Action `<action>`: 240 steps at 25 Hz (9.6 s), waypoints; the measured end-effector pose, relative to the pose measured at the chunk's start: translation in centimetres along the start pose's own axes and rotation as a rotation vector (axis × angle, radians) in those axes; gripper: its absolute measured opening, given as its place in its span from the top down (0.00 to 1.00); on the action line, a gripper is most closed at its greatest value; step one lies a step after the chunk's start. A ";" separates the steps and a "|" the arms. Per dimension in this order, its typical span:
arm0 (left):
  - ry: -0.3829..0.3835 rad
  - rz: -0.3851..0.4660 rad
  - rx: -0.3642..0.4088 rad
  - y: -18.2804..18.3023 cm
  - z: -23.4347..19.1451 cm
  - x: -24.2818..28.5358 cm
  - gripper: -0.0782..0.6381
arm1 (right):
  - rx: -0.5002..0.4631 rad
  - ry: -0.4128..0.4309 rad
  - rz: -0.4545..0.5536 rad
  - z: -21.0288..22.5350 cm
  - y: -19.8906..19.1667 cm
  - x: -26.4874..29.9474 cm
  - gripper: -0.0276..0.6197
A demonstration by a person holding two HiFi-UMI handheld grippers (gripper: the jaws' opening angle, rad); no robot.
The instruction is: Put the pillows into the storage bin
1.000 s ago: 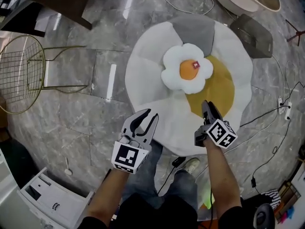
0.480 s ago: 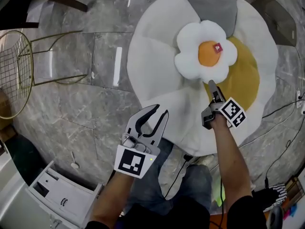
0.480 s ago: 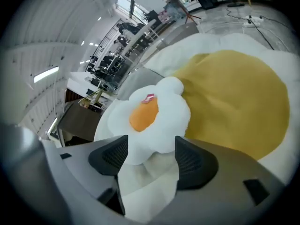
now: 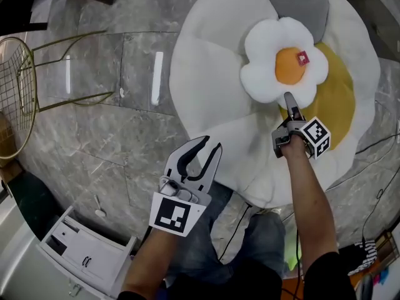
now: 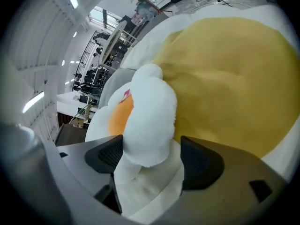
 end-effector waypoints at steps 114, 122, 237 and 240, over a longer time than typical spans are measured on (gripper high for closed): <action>-1.385 -0.187 1.231 -5.0 86.7 -23.6 0.74 | 0.384 0.100 1.370 22.7 -37.1 -97.6 0.74; -1.405 -0.318 1.329 -11.7 89.9 -21.0 0.74 | 0.604 0.048 1.376 30.0 -39.0 -94.6 0.74; -0.453 0.436 0.604 23.4 48.0 -28.7 0.75 | -0.941 0.009 0.896 -15.6 -11.7 -83.3 0.90; -0.434 0.445 0.595 23.7 46.8 -28.9 0.75 | -0.909 0.018 0.885 -15.8 -11.6 -82.5 0.91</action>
Point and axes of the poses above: the fingertips, and each gripper's own axes: x forward along the fingers, z to its right, y out of its top, the point moved 9 cm from there along -x, backward along the fingers, and after that the axes turned 11 degrees about -z, right-handed, at the moved point
